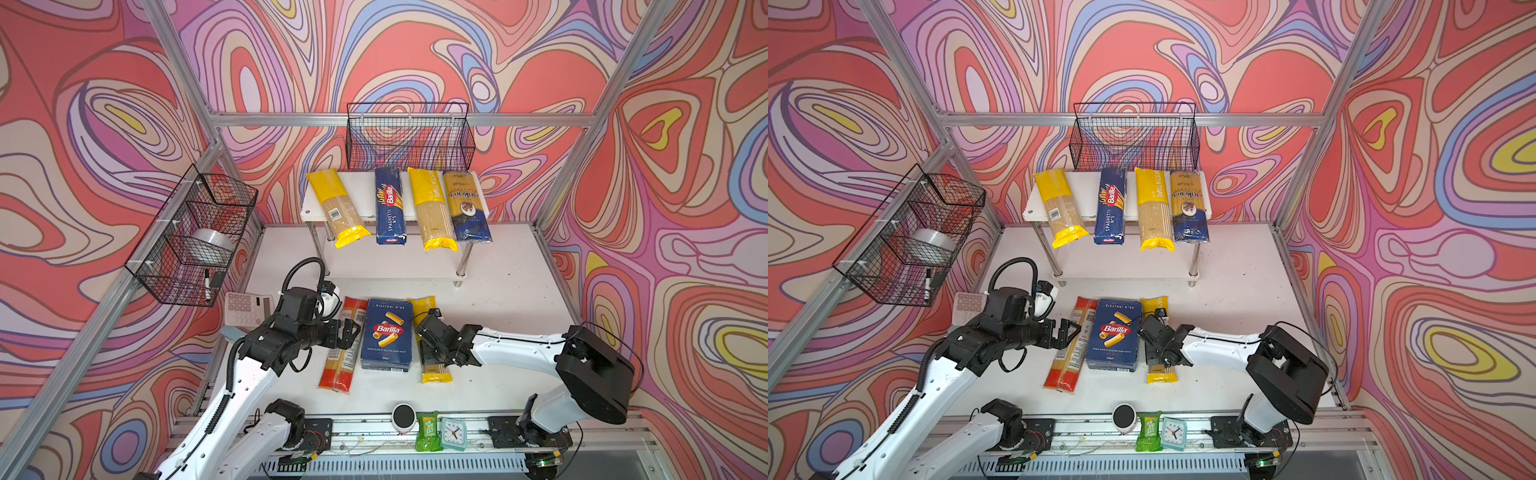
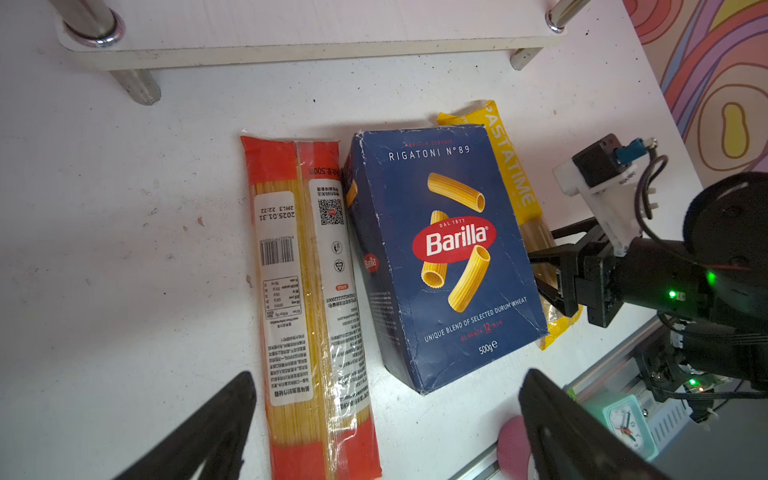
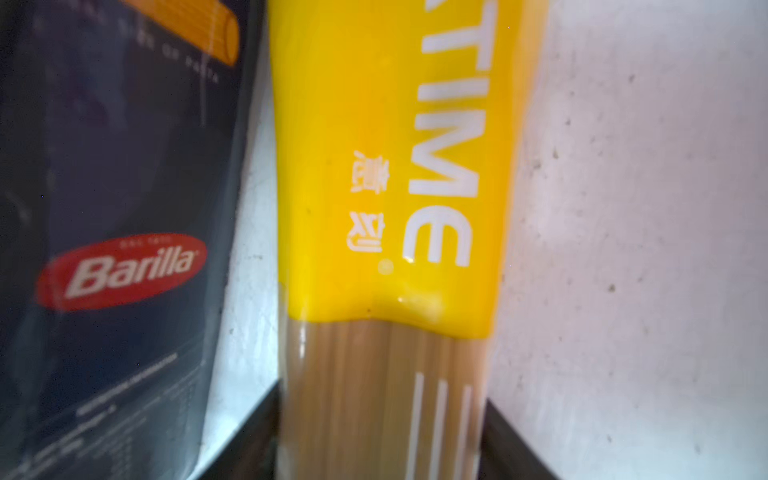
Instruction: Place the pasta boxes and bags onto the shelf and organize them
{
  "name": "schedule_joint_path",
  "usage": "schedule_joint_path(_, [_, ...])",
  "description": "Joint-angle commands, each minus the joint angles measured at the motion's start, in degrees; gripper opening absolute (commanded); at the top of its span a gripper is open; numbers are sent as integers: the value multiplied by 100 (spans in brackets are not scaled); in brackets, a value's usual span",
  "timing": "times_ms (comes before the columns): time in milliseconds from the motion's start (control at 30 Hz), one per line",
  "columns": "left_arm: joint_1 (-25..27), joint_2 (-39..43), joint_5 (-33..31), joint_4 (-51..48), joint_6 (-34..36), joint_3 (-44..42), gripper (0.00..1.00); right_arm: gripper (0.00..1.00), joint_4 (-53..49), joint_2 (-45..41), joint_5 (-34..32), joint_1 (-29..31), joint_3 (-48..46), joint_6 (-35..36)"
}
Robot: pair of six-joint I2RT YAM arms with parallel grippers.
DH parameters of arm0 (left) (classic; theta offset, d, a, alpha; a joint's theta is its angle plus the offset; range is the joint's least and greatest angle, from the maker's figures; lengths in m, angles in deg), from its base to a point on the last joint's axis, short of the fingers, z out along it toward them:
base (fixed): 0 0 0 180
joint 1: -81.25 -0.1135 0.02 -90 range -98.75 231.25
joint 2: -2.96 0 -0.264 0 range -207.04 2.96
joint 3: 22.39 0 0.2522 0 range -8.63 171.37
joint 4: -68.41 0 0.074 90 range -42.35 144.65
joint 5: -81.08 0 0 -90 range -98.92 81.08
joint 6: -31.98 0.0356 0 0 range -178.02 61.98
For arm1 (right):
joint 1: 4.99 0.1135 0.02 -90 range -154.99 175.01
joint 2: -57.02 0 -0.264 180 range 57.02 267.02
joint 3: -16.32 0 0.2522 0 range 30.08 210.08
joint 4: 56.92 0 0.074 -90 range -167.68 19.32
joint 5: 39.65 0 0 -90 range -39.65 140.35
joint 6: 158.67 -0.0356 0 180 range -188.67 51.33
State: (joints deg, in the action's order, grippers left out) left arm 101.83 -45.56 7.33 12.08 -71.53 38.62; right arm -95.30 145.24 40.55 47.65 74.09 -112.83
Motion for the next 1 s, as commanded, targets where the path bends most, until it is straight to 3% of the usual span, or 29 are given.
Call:
schedule_joint_path(0, [8,0,49,-147,86,153,100,52,-180,-176,-108,53,-182,-220])
schedule_joint_path(333, [9,-44,-30,-173,75,139,100,24,-101,-849,-245,50,-476,-401])
schedule_joint_path(533, [9,-113,-26,-167,68,137,100,1,20,-1210,-274,52,-609,-472])
schedule_joint_path(967, [8,-263,706,145,99,298,100,0,-457,-2057,-767,52,-136,-245])
